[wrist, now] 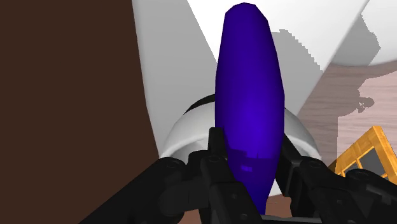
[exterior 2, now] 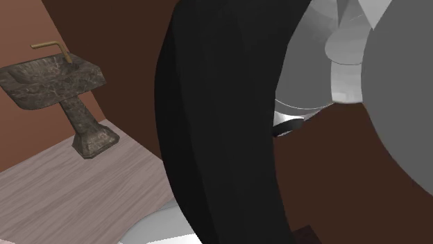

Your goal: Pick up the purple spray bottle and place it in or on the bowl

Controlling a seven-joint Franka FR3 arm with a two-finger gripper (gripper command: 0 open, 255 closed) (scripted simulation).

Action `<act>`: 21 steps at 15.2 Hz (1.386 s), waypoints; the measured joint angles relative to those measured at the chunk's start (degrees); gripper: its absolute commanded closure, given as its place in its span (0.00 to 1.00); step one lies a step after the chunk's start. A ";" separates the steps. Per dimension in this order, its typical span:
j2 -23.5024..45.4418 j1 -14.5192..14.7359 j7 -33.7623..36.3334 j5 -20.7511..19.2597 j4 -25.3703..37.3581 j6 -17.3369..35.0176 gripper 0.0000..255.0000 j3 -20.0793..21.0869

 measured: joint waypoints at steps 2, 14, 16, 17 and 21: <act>-1.47 0.67 1.44 -1.90 -0.32 0.12 1.00 -0.82; -10.99 5.27 12.87 -15.70 -1.02 0.80 1.00 -5.52; -12.74 5.93 14.88 -18.22 -1.17 0.91 1.00 -6.18; -13.75 6.24 15.97 -19.65 -1.29 0.97 1.00 -6.52; -16.60 7.04 19.87 -24.36 -1.00 0.78 1.00 -7.31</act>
